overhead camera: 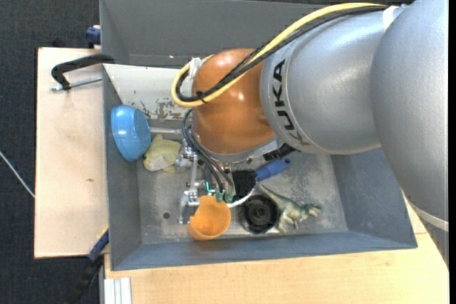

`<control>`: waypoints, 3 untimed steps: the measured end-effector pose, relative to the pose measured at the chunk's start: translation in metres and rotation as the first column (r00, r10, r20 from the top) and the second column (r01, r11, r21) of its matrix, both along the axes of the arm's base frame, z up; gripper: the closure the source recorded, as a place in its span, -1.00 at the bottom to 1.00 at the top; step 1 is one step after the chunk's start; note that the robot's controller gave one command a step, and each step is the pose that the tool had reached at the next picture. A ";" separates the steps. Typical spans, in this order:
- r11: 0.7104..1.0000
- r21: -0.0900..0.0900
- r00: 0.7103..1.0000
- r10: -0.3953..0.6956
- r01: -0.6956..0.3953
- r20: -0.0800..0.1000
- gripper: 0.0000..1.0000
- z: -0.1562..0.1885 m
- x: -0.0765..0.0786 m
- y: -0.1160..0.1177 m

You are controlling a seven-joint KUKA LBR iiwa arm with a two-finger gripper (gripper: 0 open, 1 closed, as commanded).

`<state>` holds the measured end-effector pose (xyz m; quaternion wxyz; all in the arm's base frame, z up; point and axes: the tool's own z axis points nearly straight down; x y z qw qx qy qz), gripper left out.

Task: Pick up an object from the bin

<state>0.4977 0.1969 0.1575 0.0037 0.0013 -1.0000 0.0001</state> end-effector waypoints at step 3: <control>0.862 0.001 0.862 0.507 -0.507 0.006 -1.00 -0.049 -0.007 -0.164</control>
Offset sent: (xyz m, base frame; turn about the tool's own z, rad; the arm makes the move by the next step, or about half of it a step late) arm 0.0118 -0.0672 -0.0875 -0.5543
